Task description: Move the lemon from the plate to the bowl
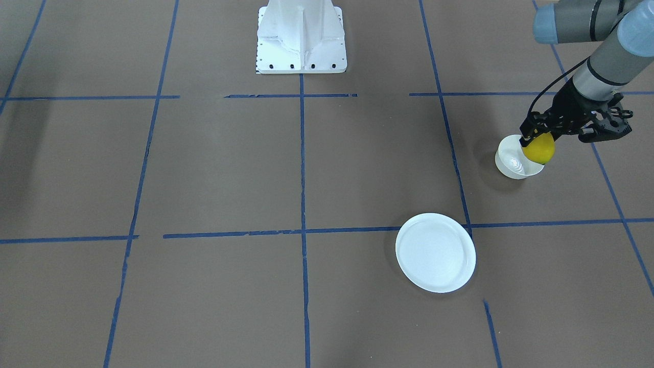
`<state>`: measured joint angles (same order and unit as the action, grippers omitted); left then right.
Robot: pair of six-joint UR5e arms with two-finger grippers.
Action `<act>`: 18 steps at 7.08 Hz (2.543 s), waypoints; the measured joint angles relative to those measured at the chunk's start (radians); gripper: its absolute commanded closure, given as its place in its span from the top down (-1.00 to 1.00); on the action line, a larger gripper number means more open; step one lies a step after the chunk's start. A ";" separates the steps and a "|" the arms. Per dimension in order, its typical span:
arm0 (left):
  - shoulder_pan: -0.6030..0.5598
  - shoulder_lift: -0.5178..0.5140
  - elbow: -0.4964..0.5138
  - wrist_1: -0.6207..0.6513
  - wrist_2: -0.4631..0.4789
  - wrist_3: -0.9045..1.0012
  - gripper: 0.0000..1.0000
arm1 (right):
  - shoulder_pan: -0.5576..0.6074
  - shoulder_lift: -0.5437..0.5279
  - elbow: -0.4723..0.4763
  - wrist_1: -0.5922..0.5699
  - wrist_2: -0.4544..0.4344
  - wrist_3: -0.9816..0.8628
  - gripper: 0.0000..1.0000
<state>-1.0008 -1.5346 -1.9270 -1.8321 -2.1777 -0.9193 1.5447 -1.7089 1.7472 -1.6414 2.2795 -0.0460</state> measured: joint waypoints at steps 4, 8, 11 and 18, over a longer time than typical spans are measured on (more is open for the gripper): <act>0.084 0.034 0.116 -0.202 0.041 -0.088 0.34 | 0.000 0.000 0.000 0.000 0.000 0.000 1.00; 0.098 0.035 0.133 -0.222 0.037 -0.078 1.00 | 0.000 0.000 0.000 0.000 0.000 0.000 1.00; 0.044 0.058 0.090 -0.163 0.028 0.174 1.00 | 0.000 0.000 0.000 0.000 0.000 0.000 1.00; -0.544 0.118 0.128 0.323 -0.118 1.086 1.00 | 0.000 0.000 0.000 0.000 0.000 0.000 1.00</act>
<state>-1.5445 -1.4167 -1.7991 -1.5087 -2.2959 0.1671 1.5447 -1.7089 1.7467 -1.6414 2.2795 -0.0460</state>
